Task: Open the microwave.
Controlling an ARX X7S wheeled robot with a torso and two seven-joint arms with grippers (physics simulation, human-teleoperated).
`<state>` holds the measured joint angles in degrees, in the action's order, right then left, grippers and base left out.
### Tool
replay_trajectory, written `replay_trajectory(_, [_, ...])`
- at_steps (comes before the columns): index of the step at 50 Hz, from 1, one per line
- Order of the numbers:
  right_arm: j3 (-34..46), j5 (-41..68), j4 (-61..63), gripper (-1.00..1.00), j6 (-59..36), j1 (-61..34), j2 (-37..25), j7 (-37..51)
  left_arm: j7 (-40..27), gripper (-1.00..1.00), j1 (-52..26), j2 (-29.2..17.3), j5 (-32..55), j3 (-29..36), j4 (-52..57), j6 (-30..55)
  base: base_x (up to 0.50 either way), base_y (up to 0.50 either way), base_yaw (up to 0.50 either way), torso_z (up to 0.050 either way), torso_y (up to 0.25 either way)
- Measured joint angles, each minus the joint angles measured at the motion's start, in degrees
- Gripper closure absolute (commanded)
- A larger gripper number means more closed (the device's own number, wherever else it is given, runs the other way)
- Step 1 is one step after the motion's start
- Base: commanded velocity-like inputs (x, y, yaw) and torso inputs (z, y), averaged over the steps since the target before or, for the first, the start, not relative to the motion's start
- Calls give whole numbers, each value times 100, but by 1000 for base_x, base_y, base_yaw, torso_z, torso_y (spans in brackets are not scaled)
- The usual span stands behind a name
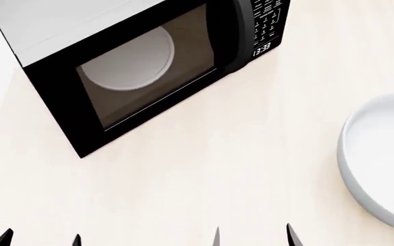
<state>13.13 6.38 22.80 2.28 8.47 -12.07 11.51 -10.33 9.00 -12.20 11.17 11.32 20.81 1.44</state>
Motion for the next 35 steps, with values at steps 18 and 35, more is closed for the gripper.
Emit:
replay_trajectory(18, [-46, 289, 1163, -100, -1677, -604, -273, 65, -88, -100, 115, -145, 213, 13, 293, 5, 0, 0, 0, 0, 0])
replay_trajectory(35, [-225, 909, 1749, -100, -3882, -2224, -473, 11, -150, -100, 134, -239, 330, 60, 376, -7, 0, 0, 0, 0, 0])
